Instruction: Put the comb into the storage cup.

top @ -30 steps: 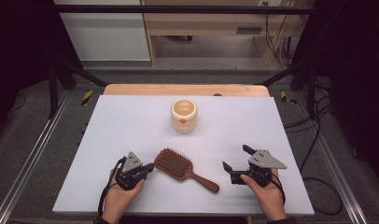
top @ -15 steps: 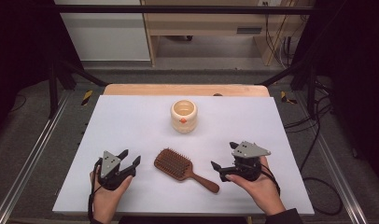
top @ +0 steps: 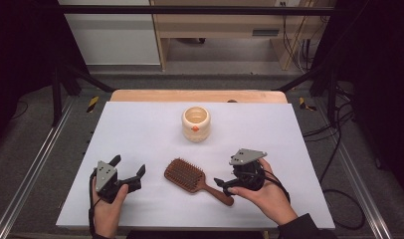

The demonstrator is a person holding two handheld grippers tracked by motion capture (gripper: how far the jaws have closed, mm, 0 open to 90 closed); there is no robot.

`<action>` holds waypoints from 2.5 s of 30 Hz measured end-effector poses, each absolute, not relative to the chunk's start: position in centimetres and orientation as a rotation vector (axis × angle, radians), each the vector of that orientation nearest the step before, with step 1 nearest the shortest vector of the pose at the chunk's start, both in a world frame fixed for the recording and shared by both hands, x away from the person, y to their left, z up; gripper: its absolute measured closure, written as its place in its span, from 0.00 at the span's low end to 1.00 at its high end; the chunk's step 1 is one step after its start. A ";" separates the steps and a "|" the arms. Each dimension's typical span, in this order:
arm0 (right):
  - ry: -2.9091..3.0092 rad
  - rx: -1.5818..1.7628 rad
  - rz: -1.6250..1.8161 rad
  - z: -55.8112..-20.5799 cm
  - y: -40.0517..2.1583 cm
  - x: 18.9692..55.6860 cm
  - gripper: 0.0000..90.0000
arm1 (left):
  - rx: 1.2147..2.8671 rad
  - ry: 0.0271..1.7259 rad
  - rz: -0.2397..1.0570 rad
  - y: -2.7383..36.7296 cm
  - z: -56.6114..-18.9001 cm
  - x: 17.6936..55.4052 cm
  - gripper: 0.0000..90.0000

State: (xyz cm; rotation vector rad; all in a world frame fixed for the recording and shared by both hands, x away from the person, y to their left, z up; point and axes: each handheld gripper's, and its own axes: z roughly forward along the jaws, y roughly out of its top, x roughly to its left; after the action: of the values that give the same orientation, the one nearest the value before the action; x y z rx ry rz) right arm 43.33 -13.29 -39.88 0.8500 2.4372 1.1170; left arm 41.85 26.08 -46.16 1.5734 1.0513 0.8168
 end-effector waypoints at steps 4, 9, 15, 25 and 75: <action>2.492 0.871 1.083 -40.2 -12.8 43.7 0.13 | 1.575 1.056 0.808 26.1 -46.2 41.9 0.06; 2.562 0.857 1.035 -40.6 -12.0 43.9 0.14 | 1.595 1.041 0.800 25.7 -46.3 41.9 0.05; 2.604 0.843 1.010 -40.9 -11.0 43.8 0.13 | 1.598 1.048 0.794 25.8 -46.4 41.9 0.04; 2.645 0.872 0.964 -42.3 -10.1 43.8 0.12 | 1.604 1.040 0.790 25.7 -46.4 41.9 0.04; 2.805 0.850 0.766 -45.6 -7.0 45.0 0.60 | 1.606 1.026 0.780 25.5 -46.4 41.8 0.04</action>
State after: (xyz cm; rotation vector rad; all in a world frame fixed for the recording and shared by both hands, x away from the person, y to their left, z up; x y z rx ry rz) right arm 44.98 -7.03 -45.59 0.8501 2.8053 0.7662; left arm 41.79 25.51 -46.43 1.6061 1.0263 0.7800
